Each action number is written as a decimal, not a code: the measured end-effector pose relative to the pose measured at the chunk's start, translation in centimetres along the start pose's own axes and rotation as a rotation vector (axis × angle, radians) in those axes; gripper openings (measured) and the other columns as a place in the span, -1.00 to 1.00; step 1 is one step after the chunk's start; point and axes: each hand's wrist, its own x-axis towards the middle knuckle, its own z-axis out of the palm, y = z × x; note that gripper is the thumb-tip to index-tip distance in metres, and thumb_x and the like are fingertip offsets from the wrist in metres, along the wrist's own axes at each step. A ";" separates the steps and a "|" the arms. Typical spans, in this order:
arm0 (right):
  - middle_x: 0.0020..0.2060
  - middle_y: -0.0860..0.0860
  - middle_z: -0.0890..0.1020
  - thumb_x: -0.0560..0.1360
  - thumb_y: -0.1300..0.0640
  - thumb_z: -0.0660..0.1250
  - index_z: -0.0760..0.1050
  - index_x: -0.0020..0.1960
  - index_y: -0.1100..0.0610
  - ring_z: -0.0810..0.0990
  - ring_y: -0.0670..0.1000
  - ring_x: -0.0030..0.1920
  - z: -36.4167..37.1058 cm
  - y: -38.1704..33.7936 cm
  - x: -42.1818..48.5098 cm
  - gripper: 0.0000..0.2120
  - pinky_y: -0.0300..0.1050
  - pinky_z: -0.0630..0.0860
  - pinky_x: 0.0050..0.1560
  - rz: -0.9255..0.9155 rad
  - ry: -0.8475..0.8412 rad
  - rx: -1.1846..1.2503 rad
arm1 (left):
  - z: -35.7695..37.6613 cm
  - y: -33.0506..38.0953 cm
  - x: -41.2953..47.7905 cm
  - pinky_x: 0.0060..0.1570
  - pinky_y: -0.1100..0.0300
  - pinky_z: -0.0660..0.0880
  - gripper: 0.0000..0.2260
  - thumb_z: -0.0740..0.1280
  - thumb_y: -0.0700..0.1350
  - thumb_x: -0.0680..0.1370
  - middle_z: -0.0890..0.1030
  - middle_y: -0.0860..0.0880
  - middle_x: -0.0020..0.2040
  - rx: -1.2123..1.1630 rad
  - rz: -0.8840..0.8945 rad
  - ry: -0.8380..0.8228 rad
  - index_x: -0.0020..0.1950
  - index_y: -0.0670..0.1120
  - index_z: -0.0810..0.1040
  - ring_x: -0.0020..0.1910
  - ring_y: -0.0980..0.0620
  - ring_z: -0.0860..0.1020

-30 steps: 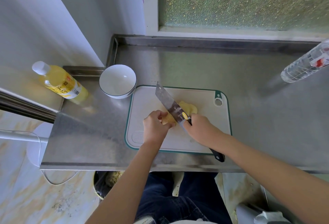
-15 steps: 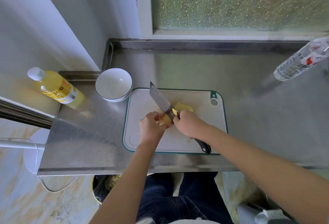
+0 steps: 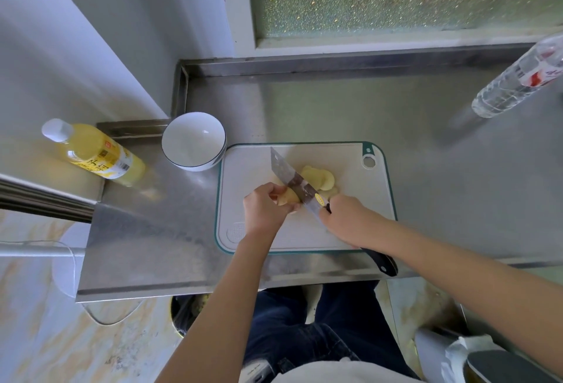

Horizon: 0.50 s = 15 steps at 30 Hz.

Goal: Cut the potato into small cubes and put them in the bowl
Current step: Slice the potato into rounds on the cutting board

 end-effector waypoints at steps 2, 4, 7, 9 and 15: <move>-0.42 0.01 0.34 0.61 0.01 0.06 0.19 -0.36 0.10 0.33 -0.01 -0.43 0.4 0.1 0.3 -0.61 -0.16 0.28 -0.25 0.000 0.014 0.016 | 0.0 0.0 0.0 -0.09 0.32 0.40 -0.68 0.57 -0.17 0.26 0.63 0.00 -0.15 0.000 -0.001 0.000 -0.03 -0.13 0.62 -0.12 0.03 0.56; -0.43 0.01 0.35 0.61 0.05 0.07 0.20 -0.37 0.10 0.35 0.02 -0.42 0.9 0.2 0.8 -0.62 -0.14 0.24 -0.35 -0.010 0.026 0.044 | 0.0 0.0 0.1 -0.10 0.32 0.40 -0.68 0.57 -0.17 0.25 0.64 -0.01 -0.14 0.005 -0.003 0.002 -0.04 -0.13 0.63 -0.13 0.03 0.56; -0.44 0.01 0.35 0.62 0.12 0.07 0.22 -0.38 0.12 0.31 -0.06 -0.45 1.3 0.3 1.4 -0.62 -0.22 0.16 -0.47 -0.027 0.027 0.078 | 0.0 -0.1 0.2 -0.11 0.33 0.39 -0.68 0.57 -0.17 0.25 0.63 0.00 -0.16 0.006 -0.003 -0.001 -0.04 -0.14 0.63 -0.14 0.04 0.55; -0.44 0.01 0.35 0.62 0.12 0.07 0.22 -0.39 0.12 0.30 -0.07 -0.45 1.3 0.3 1.6 -0.61 -0.21 0.16 -0.48 -0.028 0.031 0.084 | 0.0 0.0 0.2 -0.12 0.33 0.39 -0.69 0.57 -0.17 0.25 0.62 0.02 -0.18 0.011 -0.004 -0.003 -0.05 -0.13 0.63 -0.15 0.05 0.55; -0.44 -0.01 0.32 0.61 0.10 0.12 0.18 -0.37 0.07 0.31 -0.01 -0.41 2.9 -0.2 3.4 -0.63 -0.16 0.19 -0.42 -0.053 0.043 0.154 | 0.0 0.0 0.0 -0.29 0.50 0.35 -0.72 0.58 -0.15 0.23 0.62 0.04 -0.21 0.028 0.005 0.006 -0.11 -0.11 0.63 -0.18 0.08 0.56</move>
